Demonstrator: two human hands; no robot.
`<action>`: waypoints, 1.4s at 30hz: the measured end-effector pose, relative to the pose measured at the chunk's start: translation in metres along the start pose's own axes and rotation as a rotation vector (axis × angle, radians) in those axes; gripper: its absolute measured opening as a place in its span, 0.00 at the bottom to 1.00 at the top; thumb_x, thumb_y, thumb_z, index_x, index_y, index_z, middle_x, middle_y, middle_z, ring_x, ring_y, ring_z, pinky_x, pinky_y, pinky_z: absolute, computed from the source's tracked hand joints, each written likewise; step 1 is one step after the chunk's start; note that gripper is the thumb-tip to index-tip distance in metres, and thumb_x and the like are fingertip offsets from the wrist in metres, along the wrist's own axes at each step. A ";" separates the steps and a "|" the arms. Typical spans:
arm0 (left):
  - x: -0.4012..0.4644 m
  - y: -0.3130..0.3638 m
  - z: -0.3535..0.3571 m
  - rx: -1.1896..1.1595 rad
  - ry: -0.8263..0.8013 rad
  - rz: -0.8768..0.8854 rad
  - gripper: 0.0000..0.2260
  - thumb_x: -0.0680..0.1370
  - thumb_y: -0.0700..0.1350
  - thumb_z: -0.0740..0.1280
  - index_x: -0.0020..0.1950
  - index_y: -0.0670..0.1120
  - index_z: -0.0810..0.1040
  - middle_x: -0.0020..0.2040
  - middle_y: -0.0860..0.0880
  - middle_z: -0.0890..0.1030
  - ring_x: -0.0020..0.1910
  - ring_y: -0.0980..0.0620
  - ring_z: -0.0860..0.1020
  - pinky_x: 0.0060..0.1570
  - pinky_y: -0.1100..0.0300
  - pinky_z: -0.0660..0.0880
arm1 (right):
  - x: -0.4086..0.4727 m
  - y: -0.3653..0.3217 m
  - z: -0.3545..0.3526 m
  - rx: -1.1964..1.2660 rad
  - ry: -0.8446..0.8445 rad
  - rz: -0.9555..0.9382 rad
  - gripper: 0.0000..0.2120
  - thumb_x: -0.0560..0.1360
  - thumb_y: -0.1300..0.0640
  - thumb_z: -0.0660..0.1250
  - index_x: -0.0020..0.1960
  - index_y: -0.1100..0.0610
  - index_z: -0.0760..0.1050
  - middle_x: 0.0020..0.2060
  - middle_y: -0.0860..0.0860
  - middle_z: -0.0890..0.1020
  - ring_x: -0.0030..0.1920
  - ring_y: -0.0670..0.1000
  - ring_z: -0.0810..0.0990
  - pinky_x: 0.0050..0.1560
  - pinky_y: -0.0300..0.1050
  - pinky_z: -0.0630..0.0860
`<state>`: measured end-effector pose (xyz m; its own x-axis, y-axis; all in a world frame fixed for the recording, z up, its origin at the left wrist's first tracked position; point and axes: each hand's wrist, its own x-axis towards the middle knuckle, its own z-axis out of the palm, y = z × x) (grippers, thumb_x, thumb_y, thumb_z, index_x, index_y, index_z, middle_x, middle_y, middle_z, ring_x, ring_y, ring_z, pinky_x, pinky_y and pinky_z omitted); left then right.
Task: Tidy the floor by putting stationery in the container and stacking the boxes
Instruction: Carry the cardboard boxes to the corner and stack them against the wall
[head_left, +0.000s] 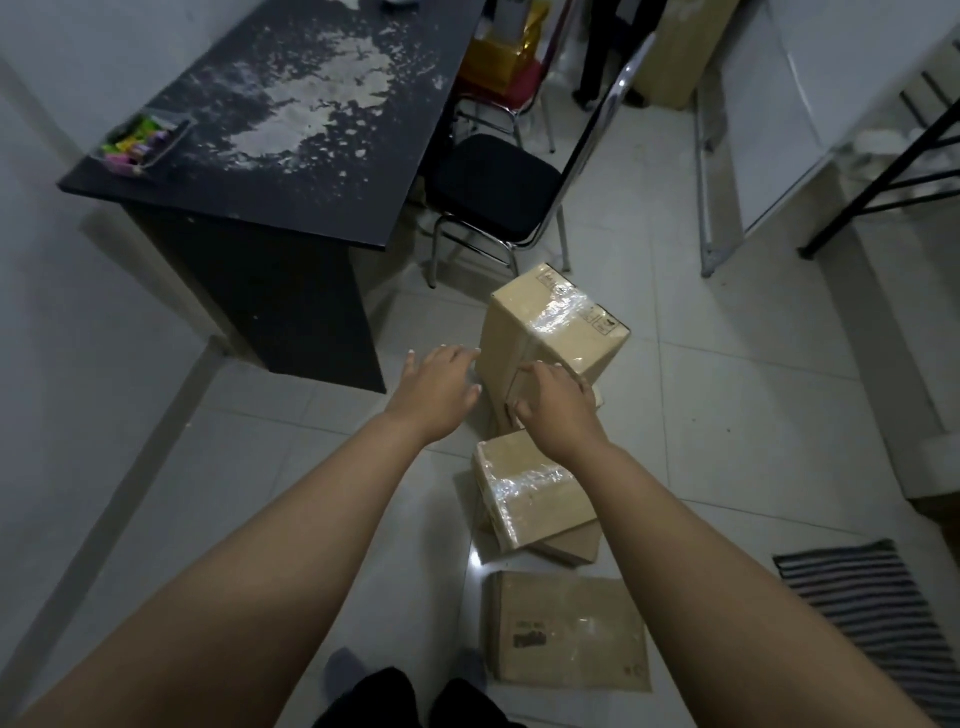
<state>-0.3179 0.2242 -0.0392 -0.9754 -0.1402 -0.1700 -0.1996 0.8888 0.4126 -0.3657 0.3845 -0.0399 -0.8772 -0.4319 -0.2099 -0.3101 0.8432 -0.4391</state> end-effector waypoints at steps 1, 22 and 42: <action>0.004 0.006 0.006 -0.004 0.004 0.009 0.23 0.79 0.49 0.60 0.74 0.49 0.61 0.73 0.48 0.65 0.74 0.48 0.61 0.74 0.41 0.51 | -0.001 0.009 -0.002 -0.005 0.007 0.007 0.22 0.77 0.55 0.61 0.70 0.53 0.64 0.69 0.52 0.69 0.73 0.55 0.61 0.74 0.59 0.53; 0.129 0.000 -0.004 0.023 -0.204 0.191 0.23 0.80 0.49 0.59 0.74 0.49 0.60 0.74 0.48 0.64 0.74 0.47 0.60 0.74 0.41 0.50 | 0.083 0.029 -0.004 0.164 0.124 0.291 0.22 0.76 0.54 0.62 0.69 0.55 0.66 0.63 0.53 0.75 0.64 0.55 0.71 0.66 0.54 0.65; 0.309 0.040 0.059 0.036 -0.360 0.243 0.23 0.79 0.49 0.60 0.73 0.48 0.62 0.73 0.48 0.65 0.73 0.49 0.61 0.73 0.44 0.55 | 0.216 0.147 -0.020 0.348 0.189 0.614 0.21 0.75 0.56 0.64 0.67 0.57 0.68 0.64 0.54 0.73 0.64 0.56 0.71 0.64 0.50 0.69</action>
<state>-0.6215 0.2419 -0.1283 -0.8976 0.2302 -0.3760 0.0410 0.8928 0.4487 -0.6080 0.4215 -0.1326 -0.9136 0.1750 -0.3671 0.3648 0.7517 -0.5495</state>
